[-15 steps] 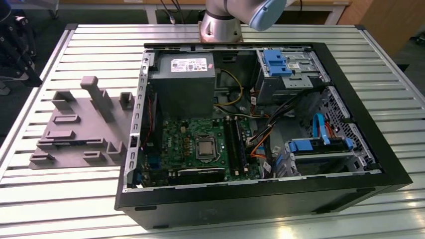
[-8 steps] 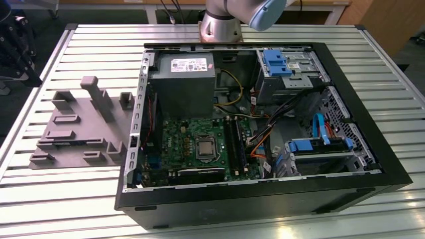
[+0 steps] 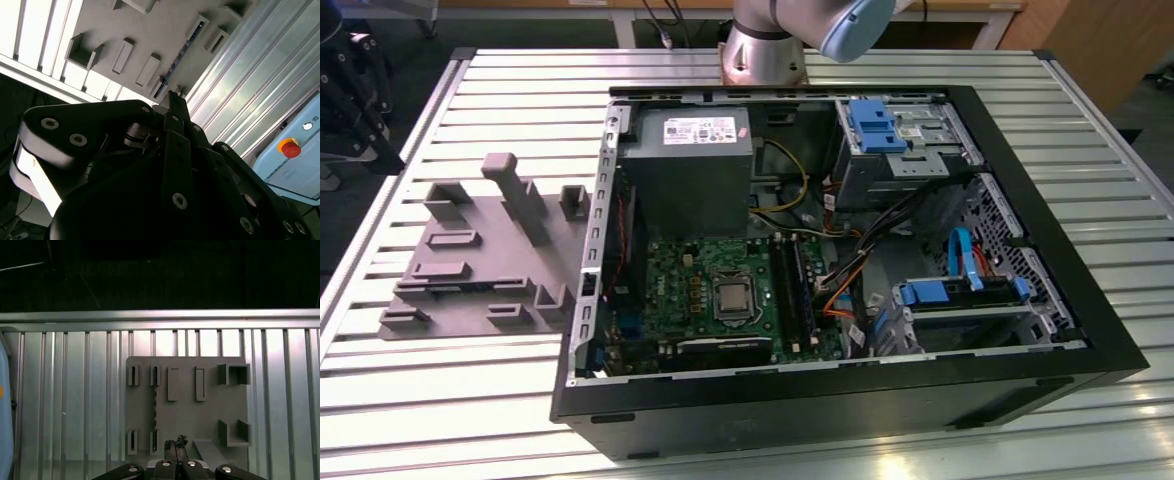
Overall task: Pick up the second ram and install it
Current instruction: 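Pick up the second ram and move it above second insertion slot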
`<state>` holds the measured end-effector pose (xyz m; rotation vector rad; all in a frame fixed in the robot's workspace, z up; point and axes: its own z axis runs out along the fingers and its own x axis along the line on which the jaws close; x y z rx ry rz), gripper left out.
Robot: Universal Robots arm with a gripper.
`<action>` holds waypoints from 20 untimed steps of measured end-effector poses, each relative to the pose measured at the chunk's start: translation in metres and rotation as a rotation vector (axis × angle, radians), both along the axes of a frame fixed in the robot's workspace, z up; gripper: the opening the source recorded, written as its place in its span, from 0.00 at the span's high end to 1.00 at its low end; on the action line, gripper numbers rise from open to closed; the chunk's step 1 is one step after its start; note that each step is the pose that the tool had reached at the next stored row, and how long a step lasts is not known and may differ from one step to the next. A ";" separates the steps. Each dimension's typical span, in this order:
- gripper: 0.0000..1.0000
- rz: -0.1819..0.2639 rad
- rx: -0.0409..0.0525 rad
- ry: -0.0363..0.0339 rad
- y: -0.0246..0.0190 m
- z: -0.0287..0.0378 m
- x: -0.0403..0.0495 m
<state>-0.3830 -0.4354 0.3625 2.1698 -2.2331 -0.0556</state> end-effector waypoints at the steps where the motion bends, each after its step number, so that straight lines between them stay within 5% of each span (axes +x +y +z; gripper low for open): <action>1: 0.89 0.001 0.0000 0.0000 0.0000 0.0000 0.0000; 20: 0.83 0.004 0.0000 0.0000 -0.0002 -0.0027 0.0000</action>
